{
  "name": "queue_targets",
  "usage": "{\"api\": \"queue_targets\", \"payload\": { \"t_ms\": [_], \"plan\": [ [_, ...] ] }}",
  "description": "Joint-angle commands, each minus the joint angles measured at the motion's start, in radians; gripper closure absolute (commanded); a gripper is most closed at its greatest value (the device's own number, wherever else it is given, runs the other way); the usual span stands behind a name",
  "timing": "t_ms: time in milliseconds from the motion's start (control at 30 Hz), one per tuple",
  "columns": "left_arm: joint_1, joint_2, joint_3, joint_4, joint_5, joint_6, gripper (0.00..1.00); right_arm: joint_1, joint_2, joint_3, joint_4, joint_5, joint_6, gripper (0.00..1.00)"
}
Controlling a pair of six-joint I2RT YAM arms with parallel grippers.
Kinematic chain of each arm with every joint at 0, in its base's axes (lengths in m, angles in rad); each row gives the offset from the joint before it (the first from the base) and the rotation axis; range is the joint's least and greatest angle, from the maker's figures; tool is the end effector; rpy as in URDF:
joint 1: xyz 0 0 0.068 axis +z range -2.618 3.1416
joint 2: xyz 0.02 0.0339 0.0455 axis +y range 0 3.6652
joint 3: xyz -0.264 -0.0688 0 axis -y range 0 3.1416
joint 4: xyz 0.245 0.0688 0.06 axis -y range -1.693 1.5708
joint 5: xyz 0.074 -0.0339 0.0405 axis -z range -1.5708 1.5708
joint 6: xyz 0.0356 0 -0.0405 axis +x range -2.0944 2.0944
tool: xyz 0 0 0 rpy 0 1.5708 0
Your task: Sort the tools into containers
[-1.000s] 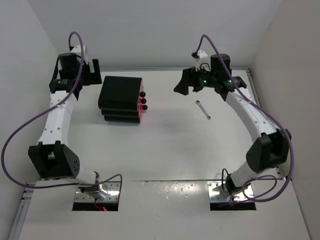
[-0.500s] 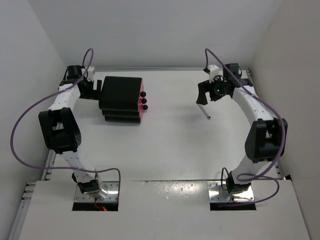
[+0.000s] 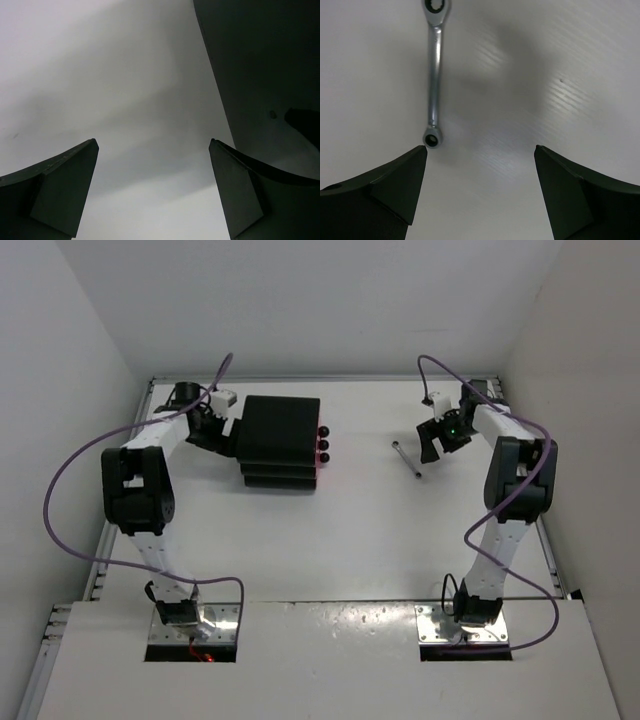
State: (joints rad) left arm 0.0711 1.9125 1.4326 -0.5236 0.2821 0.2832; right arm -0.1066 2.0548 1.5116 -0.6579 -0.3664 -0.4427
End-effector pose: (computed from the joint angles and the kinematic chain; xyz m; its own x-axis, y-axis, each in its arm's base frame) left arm 0.4113 0.0194 0.2111 -0.7851 0.2132 -0.5815 0.3128 0.9468 -0.0753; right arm 0.4213 -0.0323 0.1719 -0.8252 -0.3139 -0.4696 -0.4237 0.8938 0.1471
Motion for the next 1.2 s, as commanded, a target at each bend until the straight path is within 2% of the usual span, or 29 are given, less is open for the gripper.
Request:
{"api": "queue_targets", "payload": {
  "t_ms": [0,167,333,533,833,1167],
  "plan": [
    [-0.060,0.039,0.052,-0.001,0.080,0.042,0.00,-0.024,0.008,0.073,-0.020,-0.009,-0.073,0.12],
    [-0.094,0.042,0.065,0.011,0.071,0.015,0.00,0.002,0.008,0.059,0.021,-0.011,-0.044,0.18],
    [-0.094,-0.041,0.046,0.037,0.013,-0.059,0.00,0.080,-0.004,0.045,0.073,0.062,0.018,0.36],
    [-0.059,-0.145,0.046,0.007,-0.034,-0.090,0.00,0.134,0.123,0.220,-0.078,0.135,0.033,0.44],
    [0.001,-0.225,0.009,-0.012,0.009,-0.118,0.00,0.166,0.234,0.327,-0.167,0.213,0.068,0.47],
    [0.065,-0.234,-0.029,-0.012,0.029,-0.118,0.00,0.186,0.245,0.308,-0.167,0.222,0.068,0.47]
  ]
}}
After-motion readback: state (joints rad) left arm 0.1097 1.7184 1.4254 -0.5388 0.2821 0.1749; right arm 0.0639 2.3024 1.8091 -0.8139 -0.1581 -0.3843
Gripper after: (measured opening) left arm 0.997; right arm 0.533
